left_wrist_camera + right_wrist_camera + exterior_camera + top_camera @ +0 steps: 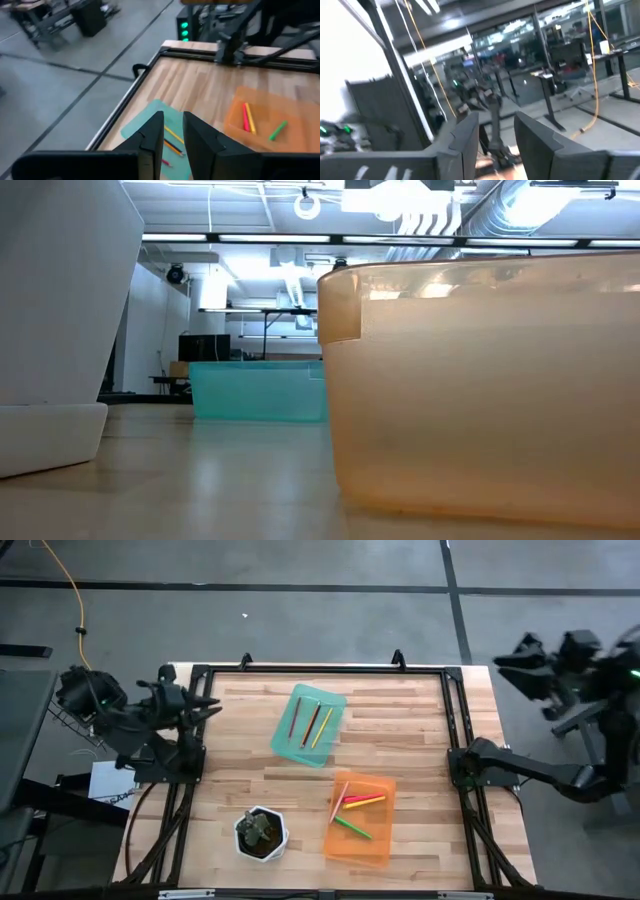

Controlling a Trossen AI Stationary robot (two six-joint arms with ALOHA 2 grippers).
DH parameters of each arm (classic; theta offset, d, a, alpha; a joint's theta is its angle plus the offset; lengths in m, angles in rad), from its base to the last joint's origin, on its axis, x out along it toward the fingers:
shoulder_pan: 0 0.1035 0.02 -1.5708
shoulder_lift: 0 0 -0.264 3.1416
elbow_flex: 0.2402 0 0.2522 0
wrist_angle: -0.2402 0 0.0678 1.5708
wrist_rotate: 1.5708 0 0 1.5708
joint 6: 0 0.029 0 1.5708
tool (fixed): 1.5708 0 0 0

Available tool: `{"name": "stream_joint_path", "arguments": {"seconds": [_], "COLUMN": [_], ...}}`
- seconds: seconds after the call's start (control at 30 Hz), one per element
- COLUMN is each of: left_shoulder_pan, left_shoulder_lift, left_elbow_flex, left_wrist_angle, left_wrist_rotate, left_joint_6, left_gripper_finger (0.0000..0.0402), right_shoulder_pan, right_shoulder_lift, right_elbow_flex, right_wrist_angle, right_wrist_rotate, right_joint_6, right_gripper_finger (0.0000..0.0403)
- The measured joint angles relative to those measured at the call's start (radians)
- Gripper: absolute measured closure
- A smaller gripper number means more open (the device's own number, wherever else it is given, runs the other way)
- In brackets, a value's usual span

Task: Sort pens & pencils
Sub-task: Return to Home Position

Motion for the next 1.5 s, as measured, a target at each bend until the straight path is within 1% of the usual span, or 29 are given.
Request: {"name": "stream_joint_path", "arguments": {"seconds": [0.1, 0.17, 0.27, 0.33, 0.4, 0.43, 0.53, 0.6, 0.7, 0.87, 1.0, 1.1, 1.17, 1.3, 1.5], "left_shoulder_pan": [-0.053, -0.080, -0.119, -0.141, -0.159, -0.166, -0.168, -0.168, -0.168, -0.168, -0.168, -0.168, -0.168, -0.168, -0.168], "left_shoulder_lift": [-0.082, -0.133, -0.206, -0.253, -0.297, -0.314, -0.361, -0.390, -0.425, -0.467, -0.514, -0.578, -0.626, -0.738, -0.910], "left_elbow_flex": [-0.134, -0.226, -0.355, -0.430, -0.493, -0.519, -0.580, -0.603, -0.617, -0.651, -0.698, -0.750, -0.801, -0.918, -1.101], "left_wrist_angle": [0.108, 0.200, 0.385, 0.554, 0.758, 0.873, 1.169, 1.284, 1.341, 1.353, 1.352, 1.360, 1.395, 1.465, 1.525], "left_wrist_rotate": [-0.012, -0.013, -0.010, 0.011, 0.056, 0.096, 0.260, 0.356, 0.455, 0.624, 0.679, 0.730, 0.754, 0.848, 0.847], "left_joint_6": [0.043, 0.091, 0.196, 0.308, 0.464, 0.557, 0.822, 0.933, 1.001, 1.100, 1.178, 1.217, 1.239, 1.304, 1.326], "left_gripper_finger": [0.0347, 0.0351, 0.0358, 0.0364, 0.0371, 0.0374, 0.0384, 0.0390, 0.0395, 0.0395, 0.0394, 0.0397, 0.0399, 0.0401, 0.0399], "right_shoulder_pan": [0.000, 0.000, 0.000, 0.000, 0.000, 0.000, 0.000, 0.000, 0.000, 0.000, 0.000, 0.000, 0.000, 0.000, 0.000], "right_shoulder_lift": [-0.037, -0.064, -0.105, -0.126, -0.143, -0.150, -0.162, -0.162, -0.161, -0.159, -0.159, -0.159, -0.159, -0.159, -0.159], "right_elbow_flex": [0.022, 0.028, 0.029, 0.029, 0.029, 0.029, 0.029, 0.029, 0.028, 0.028, 0.028, 0.028, 0.028, 0.028, 0.028], "right_wrist_angle": [-0.003, -0.003, -0.003, -0.004, -0.004, -0.008, -0.038, -0.063, -0.092, -0.103, -0.104, -0.117, -0.130, -0.150, -0.153], "right_wrist_rotate": [0.022, 0.054, 0.109, 0.136, 0.155, 0.166, 0.207, 0.218, 0.221, 0.230, 0.274, 0.317, 0.325, 0.354, 0.393], "right_joint_6": [0.072, 0.110, 0.167, 0.194, 0.211, 0.215, 0.215, 0.215, 0.215, 0.236, 0.240, 0.245, 0.264, 0.292, 0.311], "right_gripper_finger": [0.0285, 0.0285, 0.0285, 0.0285, 0.0285, 0.0285, 0.0285, 0.0285, 0.0285, 0.0285, 0.0285, 0.0285, 0.0285, 0.0285, 0.0285]}}
